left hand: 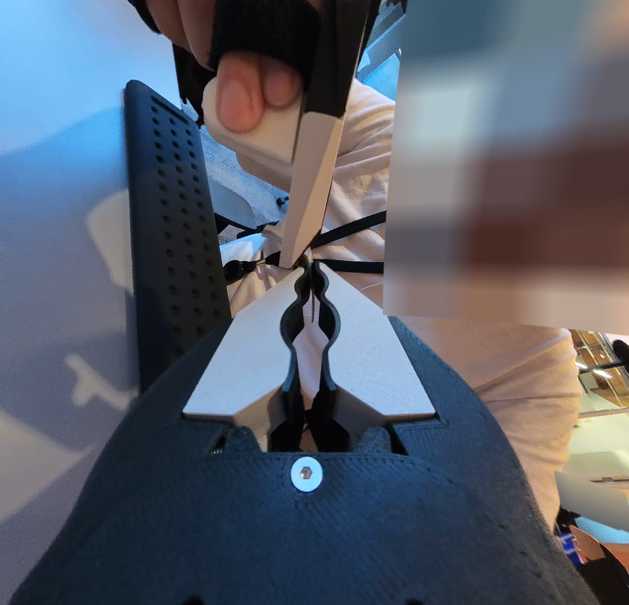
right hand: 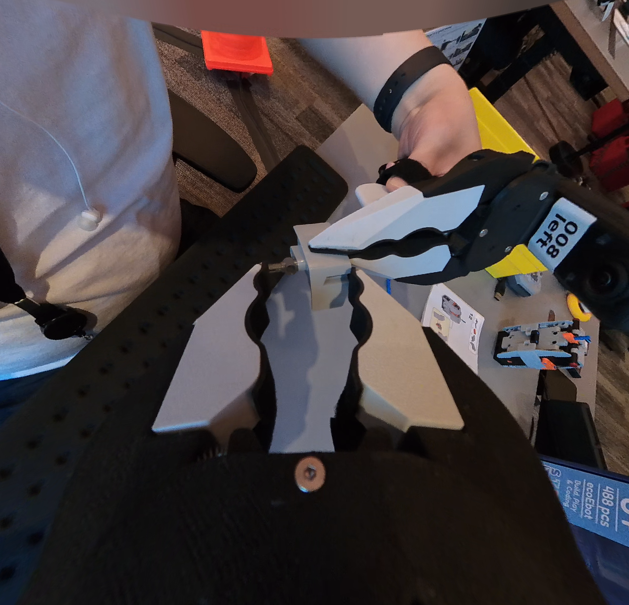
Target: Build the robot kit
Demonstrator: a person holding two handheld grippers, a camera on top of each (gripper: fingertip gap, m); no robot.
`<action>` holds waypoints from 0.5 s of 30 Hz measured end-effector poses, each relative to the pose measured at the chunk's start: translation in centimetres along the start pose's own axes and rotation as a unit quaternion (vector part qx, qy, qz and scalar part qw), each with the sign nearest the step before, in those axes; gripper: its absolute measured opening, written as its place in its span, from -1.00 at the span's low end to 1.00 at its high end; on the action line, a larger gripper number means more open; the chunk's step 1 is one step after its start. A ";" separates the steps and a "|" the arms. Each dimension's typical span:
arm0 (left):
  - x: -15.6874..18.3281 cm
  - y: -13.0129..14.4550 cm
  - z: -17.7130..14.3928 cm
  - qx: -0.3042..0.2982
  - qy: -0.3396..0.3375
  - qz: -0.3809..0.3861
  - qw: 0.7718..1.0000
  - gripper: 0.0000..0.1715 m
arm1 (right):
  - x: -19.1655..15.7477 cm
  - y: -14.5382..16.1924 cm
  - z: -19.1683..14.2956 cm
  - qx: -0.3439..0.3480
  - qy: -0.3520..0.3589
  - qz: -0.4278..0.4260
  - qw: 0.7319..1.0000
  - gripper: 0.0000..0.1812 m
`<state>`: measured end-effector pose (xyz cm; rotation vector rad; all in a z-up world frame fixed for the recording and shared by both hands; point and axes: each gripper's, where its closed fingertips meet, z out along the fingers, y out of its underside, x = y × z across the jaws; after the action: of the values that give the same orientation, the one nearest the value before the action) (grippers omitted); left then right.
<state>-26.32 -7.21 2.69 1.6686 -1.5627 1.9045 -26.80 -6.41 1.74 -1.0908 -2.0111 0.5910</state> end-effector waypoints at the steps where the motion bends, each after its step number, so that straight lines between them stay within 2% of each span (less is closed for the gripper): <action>1: -0.1 0.1 0.0 -0.001 -0.004 0.000 1.000 -1.00 | 0.0 0.1 0.1 -0.002 0.001 -0.003 1.000 -0.50; 6: -0.7 0.6 -0.1 0.000 -0.012 -0.004 1.000 -1.00 | -0.1 0.7 0.7 -0.014 -0.006 -0.007 1.000 -0.50; 9: -1.6 0.3 -0.7 0.037 -0.042 0.031 0.998 -1.00 | 0.6 1.7 0.7 -0.026 0.003 0.011 1.000 -0.47; 11: -2.5 -0.1 -1.3 0.090 -0.078 0.072 0.990 -1.00 | 2.2 1.4 -0.5 0.014 0.068 0.034 0.997 -0.17; 13: -4.2 -1.4 -3.0 0.195 -0.150 0.114 0.962 -1.00 | 3.7 0.9 -2.2 0.102 0.152 0.066 0.981 -0.21; 15: -4.5 -2.6 -4.9 0.318 -0.184 0.146 0.919 -1.00 | 3.8 1.4 -3.2 0.164 0.232 0.058 0.957 -0.38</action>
<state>-26.00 -0.22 1.44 2.2638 -1.4614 2.5811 -24.89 -2.32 4.27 -1.0324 -1.3958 0.6332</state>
